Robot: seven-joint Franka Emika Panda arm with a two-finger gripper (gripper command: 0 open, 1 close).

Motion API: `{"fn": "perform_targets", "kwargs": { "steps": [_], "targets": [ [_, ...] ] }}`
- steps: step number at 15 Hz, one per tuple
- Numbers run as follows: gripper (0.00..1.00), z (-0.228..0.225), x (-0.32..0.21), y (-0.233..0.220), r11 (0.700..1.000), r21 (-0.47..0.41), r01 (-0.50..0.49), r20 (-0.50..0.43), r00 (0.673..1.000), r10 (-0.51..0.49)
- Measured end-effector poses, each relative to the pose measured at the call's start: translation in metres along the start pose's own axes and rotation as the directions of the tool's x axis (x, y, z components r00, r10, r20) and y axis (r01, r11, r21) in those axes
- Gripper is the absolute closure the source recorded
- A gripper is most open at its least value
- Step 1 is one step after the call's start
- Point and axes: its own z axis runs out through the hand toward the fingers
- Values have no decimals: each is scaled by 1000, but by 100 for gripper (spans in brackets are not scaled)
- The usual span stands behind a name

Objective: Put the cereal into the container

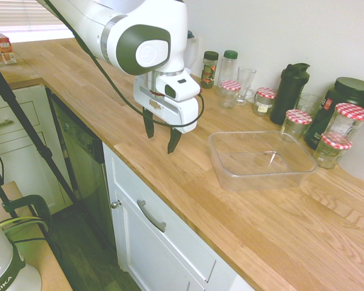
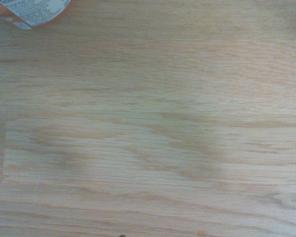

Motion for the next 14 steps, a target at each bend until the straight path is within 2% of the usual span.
{"fn": "perform_targets", "kwargs": {
  "steps": [3, 9, 14],
  "targets": [
    [0, -2, -2, -5, 1000, 13, -11, 3, 1000, 11],
    [0, -22, -22, -59, 987, 157, 38, -91, 996, -24],
    [0, 1, -15, -117, 975, 216, 47, -106, 994, -24]
  ]
}}
